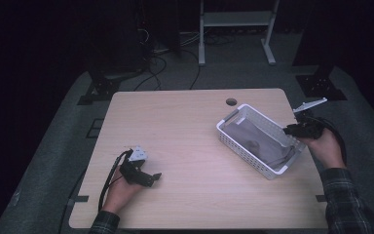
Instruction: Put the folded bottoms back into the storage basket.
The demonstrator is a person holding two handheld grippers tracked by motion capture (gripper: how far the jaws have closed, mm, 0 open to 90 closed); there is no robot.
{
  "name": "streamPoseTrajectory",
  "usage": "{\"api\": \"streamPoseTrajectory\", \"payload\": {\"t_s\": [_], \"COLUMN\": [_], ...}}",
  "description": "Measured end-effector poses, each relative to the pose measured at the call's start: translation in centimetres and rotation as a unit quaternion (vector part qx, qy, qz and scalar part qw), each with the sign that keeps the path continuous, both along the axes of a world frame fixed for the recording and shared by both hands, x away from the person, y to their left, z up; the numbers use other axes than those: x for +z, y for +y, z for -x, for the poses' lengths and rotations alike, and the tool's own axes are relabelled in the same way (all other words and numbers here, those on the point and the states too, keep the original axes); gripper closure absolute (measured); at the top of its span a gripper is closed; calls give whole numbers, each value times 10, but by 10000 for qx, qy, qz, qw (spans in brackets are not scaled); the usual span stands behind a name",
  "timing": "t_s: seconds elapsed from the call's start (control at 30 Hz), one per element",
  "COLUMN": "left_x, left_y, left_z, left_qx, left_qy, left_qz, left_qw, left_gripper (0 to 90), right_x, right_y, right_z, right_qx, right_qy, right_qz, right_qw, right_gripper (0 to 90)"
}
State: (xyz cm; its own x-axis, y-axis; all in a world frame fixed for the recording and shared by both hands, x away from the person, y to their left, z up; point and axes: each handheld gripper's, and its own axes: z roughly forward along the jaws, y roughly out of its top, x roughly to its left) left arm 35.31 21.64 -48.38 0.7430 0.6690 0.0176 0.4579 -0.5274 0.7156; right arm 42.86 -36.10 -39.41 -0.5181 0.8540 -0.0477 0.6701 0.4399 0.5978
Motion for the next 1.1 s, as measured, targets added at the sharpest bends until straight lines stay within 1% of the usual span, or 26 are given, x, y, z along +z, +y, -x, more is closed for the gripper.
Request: {"api": "streamPoseTrajectory", "payload": {"t_s": [0.07,0.13,0.27,0.4,0.43,0.47,0.57,0.6,0.73,0.8,0.83,0.87,0.9,1.03,1.1], "left_x": [0,0,0,0,0,0,0,0,0,0,0,0,0,0,0], "left_y": [0,0,0,0,0,0,0,0,0,0,0,0,0,0,0], "left_z": [0,0,0,0,0,0,0,0,0,0,0,0,0,0,0], "left_qx": [-1,-1,-1,-1,-1,-1,-1,-1,-1,-1,-3,-6,-7,-6,-6], "left_qy": [-1,0,0,0,0,0,0,-1,0,-1,8,11,11,11,10], "left_qz": [-1,-1,0,-2,-2,-1,-1,-2,-1,-1,-8,-12,-16,-14,-13], "left_qw": [10000,10000,10000,10000,10000,10000,10000,10000,10000,10000,10000,10000,10000,10000,10000], "left_gripper": [0,0,0,0,0,0,0,0,0,0,0,0,0,0,0], "right_x": [-2,-1,-2,-3,-3,-3,-3,-3,-5,-7,-7,-8,-8,-6,-3], "right_y": [-2,-4,-5,-6,-6,-5,-2,2,12,18,18,23,25,35,39], "right_z": [1,2,4,8,8,10,13,16,21,24,24,26,27,31,34], "right_qx": [-19,-50,-60,14,14,68,121,211,384,481,481,579,612,774,884], "right_qy": [12,23,57,108,108,160,174,201,261,304,304,334,347,358,360], "right_qz": [57,55,-27,-162,-162,-226,-253,-311,-351,-408,-408,-487,-522,-589,-681], "right_qw": [10000,10000,10000,9998,9998,9996,9995,9991,9983,9975,9975,9966,9962,9946,9931], "right_gripper": [781,804,808,814,814,813,813,811,802,798,798,785,780,761,742]}}
